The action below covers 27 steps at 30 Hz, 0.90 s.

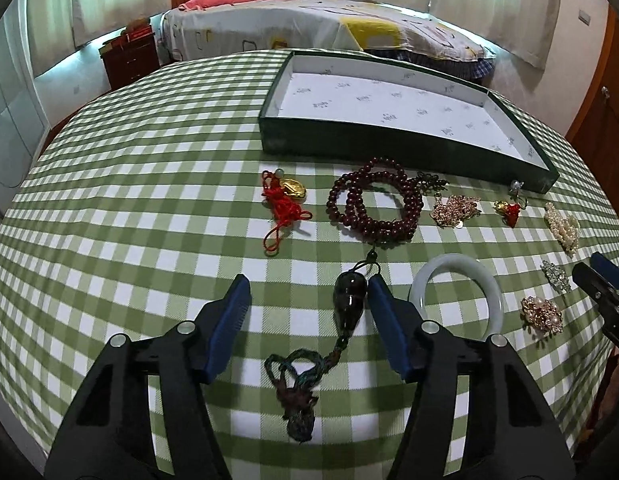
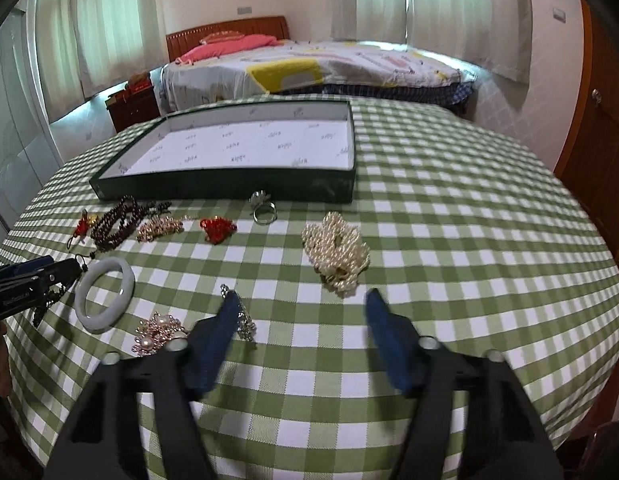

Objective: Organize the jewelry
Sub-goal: 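Grasp the rhinestone brooch with the right tool while the left tool grasps the black pendant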

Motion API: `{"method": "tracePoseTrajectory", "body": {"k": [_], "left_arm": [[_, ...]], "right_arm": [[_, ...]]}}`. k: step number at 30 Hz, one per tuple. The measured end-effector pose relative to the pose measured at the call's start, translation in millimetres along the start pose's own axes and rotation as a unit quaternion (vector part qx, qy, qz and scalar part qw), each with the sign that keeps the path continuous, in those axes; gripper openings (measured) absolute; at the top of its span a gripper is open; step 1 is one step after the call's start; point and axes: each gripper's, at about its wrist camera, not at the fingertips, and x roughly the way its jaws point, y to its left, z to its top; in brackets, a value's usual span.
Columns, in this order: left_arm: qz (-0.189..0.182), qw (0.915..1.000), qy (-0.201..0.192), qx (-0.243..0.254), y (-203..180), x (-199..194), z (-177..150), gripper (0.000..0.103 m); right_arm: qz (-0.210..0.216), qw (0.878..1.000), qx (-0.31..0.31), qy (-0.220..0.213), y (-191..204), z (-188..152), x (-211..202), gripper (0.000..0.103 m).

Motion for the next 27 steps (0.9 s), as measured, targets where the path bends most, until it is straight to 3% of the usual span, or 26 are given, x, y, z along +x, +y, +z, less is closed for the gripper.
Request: {"method": "tracePoseTrajectory", "body": {"k": [5,9,15,22,27], "left_arm": [[-0.006,0.9999,-0.001,0.016,-6.0,5.1,1.4,0.048],[-0.016,0.9997,-0.005,0.018,-7.2,4.0,1.6,0.033],[-0.013,0.9996,-0.012,0.020,-6.8,2.2,-1.4,0.023],[-0.013,0.9995,-0.019,0.019,-6.5,0.4,-5.5,0.023],[-0.014,0.9994,-0.027,0.014,-6.5,-0.5,-8.4,0.029]], "right_arm": [[0.013,1.000,-0.001,0.003,0.5,0.5,2.8,0.054],[0.027,1.000,-0.012,0.006,7.4,1.5,4.3,0.049],[0.045,0.998,-0.037,0.014,20.3,2.1,9.2,0.040],[0.051,0.997,-0.054,0.030,27.7,-1.5,16.2,0.017],[0.052,0.997,-0.051,0.033,25.5,-2.6,14.6,0.015]]}}
